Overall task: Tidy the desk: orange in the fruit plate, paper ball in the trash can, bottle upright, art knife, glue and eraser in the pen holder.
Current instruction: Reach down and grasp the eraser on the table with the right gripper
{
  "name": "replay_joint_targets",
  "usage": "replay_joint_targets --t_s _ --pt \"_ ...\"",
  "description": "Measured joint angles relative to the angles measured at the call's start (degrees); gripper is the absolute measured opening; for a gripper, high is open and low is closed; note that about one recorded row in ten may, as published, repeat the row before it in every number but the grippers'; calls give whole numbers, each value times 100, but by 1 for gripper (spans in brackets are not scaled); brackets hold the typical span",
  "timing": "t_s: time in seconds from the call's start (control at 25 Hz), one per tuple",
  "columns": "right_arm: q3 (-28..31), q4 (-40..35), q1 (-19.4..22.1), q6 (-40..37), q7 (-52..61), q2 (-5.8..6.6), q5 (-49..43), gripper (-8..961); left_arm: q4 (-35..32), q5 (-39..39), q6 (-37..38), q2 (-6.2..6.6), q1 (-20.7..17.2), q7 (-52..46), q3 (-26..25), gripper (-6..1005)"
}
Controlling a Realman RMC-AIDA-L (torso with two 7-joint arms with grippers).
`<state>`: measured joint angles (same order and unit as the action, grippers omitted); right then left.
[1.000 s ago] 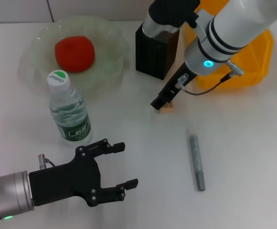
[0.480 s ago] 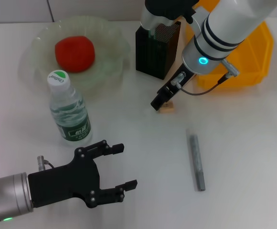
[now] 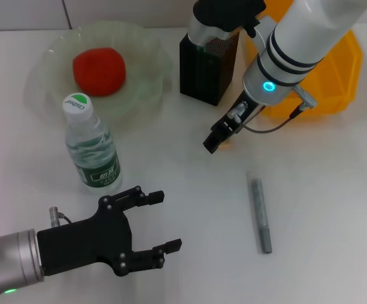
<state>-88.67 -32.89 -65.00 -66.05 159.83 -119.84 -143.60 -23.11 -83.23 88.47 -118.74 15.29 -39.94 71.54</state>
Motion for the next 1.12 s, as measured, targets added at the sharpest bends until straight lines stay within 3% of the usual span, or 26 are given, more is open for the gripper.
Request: replay_joint_targets --t_s 0.96,1.12 --pt "88 281 27 327 155 -4 53 586 8 0 -12 0 0 4 0 813" --pt "88 297 45 355 140 -4 58 538 9 0 -24 -1 12 4 0 813"
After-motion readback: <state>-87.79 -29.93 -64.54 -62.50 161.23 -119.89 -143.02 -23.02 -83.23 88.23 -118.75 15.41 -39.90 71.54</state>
